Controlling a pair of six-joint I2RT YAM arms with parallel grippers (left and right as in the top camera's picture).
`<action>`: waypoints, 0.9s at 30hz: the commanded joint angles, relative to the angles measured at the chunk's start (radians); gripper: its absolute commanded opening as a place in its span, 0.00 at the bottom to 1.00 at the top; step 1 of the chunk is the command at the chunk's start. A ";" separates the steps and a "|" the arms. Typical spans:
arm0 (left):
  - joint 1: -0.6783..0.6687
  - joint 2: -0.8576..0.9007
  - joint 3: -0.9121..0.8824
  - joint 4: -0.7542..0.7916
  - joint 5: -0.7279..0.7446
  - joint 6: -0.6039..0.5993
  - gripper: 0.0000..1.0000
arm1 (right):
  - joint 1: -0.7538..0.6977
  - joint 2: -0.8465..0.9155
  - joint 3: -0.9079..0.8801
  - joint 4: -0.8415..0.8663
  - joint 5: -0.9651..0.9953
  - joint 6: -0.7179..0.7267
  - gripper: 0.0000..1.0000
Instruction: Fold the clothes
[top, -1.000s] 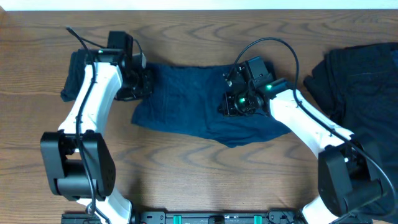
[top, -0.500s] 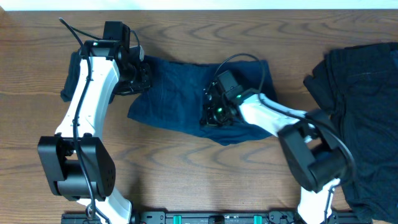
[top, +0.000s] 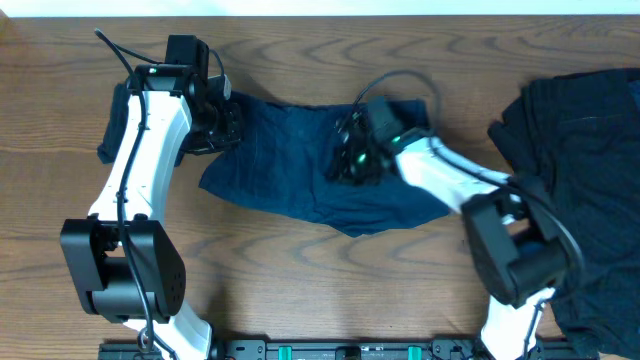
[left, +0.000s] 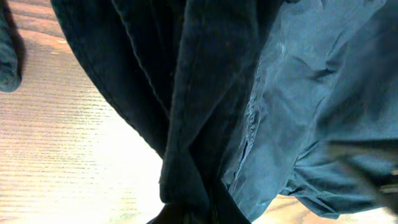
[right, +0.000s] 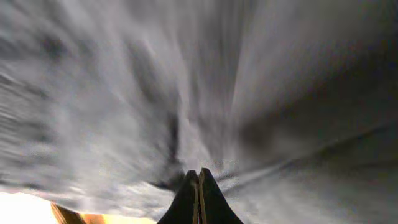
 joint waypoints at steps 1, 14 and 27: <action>0.001 -0.016 0.040 -0.021 -0.005 -0.008 0.06 | -0.025 -0.054 0.032 0.027 0.051 -0.021 0.01; -0.003 -0.016 0.164 -0.144 -0.005 -0.009 0.06 | 0.052 0.137 0.032 0.172 0.072 0.024 0.01; -0.097 -0.016 0.164 -0.137 -0.005 -0.009 0.06 | 0.060 0.165 0.063 0.271 0.001 0.024 0.01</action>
